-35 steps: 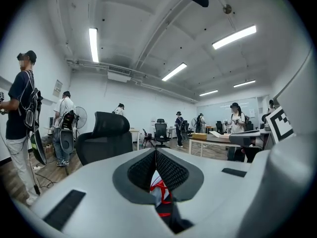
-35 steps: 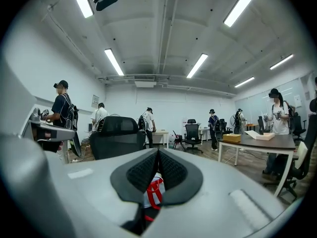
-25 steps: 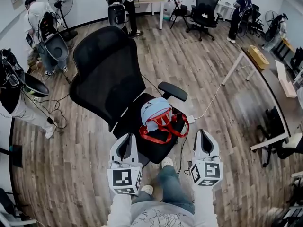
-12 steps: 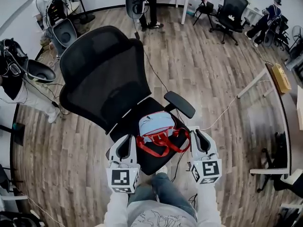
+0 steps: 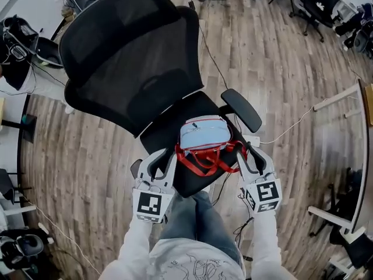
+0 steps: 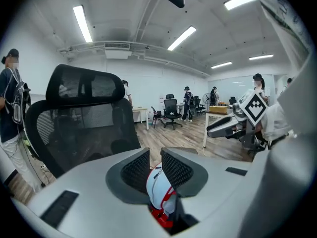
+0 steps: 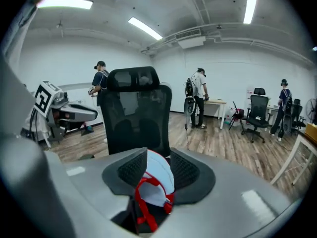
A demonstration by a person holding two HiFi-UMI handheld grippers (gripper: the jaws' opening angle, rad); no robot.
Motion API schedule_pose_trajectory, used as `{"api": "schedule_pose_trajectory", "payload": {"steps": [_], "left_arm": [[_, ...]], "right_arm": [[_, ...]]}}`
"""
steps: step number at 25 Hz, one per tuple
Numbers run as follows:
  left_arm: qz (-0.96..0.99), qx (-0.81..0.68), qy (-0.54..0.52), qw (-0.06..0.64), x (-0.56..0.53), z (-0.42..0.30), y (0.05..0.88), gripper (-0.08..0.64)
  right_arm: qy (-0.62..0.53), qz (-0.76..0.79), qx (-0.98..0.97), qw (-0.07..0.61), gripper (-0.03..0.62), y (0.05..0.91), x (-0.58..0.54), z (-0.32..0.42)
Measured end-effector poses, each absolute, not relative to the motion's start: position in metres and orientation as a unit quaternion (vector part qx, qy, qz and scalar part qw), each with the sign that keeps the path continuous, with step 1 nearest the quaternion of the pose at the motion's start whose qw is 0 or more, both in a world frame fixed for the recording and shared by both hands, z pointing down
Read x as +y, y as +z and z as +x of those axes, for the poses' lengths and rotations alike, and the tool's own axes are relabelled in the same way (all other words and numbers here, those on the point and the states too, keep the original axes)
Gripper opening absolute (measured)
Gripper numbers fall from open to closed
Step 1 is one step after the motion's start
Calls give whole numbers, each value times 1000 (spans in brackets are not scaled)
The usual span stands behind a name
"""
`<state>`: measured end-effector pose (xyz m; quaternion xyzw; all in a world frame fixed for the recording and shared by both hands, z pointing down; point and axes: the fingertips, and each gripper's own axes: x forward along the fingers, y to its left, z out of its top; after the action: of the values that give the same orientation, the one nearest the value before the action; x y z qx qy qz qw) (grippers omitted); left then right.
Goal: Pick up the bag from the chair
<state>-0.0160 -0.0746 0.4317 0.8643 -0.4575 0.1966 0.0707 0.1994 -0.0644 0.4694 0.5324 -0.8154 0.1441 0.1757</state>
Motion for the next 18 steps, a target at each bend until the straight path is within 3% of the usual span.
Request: {"api": "schedule_pose_trajectory", "payload": {"steps": [4, 18], "left_arm": [[876, -422, 226, 65, -80, -18, 467, 92], [911, -274, 297, 85, -85, -9, 591, 170]], "right_arm": [[122, 477, -842, 222, 184, 503, -73, 190], [89, 307, -896, 307, 179, 604, -83, 161]]}}
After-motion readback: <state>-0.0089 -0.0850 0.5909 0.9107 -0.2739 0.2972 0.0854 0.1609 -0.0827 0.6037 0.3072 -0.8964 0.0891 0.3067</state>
